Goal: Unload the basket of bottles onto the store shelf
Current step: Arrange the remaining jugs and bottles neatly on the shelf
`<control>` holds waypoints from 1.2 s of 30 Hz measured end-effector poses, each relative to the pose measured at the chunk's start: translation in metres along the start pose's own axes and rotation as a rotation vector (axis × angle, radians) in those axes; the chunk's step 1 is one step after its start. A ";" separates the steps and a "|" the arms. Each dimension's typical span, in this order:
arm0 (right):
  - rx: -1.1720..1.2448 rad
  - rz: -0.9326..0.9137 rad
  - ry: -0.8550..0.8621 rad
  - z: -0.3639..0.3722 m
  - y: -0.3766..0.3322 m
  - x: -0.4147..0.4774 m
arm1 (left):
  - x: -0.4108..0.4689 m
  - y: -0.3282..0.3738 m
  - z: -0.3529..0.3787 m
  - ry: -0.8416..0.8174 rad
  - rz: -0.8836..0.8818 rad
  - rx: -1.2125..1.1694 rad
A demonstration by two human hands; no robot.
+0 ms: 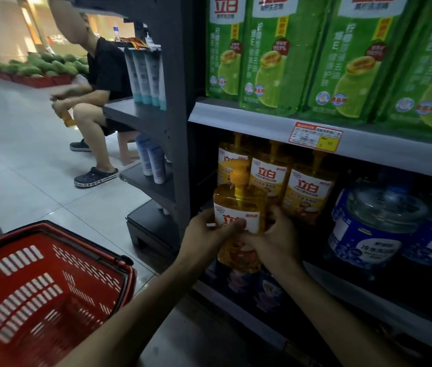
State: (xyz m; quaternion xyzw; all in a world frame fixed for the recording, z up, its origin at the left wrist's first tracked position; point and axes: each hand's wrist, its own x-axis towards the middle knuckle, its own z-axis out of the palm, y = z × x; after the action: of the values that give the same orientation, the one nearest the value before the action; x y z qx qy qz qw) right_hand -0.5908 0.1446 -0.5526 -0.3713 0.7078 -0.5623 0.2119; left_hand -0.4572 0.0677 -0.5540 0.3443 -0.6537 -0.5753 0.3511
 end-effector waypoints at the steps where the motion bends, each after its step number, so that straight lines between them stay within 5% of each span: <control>1: -0.003 -0.010 -0.011 0.003 -0.001 0.002 | 0.001 -0.001 -0.003 0.004 0.007 -0.002; 9: 0.066 -0.165 -0.051 0.019 -0.016 0.016 | 0.014 0.009 -0.020 0.029 0.124 0.020; 16: 0.088 -0.288 0.077 0.035 -0.030 0.036 | 0.035 0.029 -0.027 0.079 0.236 -0.025; 36: 0.013 -0.121 0.179 0.047 -0.002 0.059 | 0.069 -0.007 -0.001 0.099 0.192 -0.021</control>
State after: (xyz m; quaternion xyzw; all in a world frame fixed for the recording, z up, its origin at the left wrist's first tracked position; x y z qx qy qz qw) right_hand -0.5939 0.0695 -0.5567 -0.3603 0.6966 -0.6095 0.1160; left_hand -0.4920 0.0075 -0.5570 0.3044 -0.6593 -0.5283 0.4400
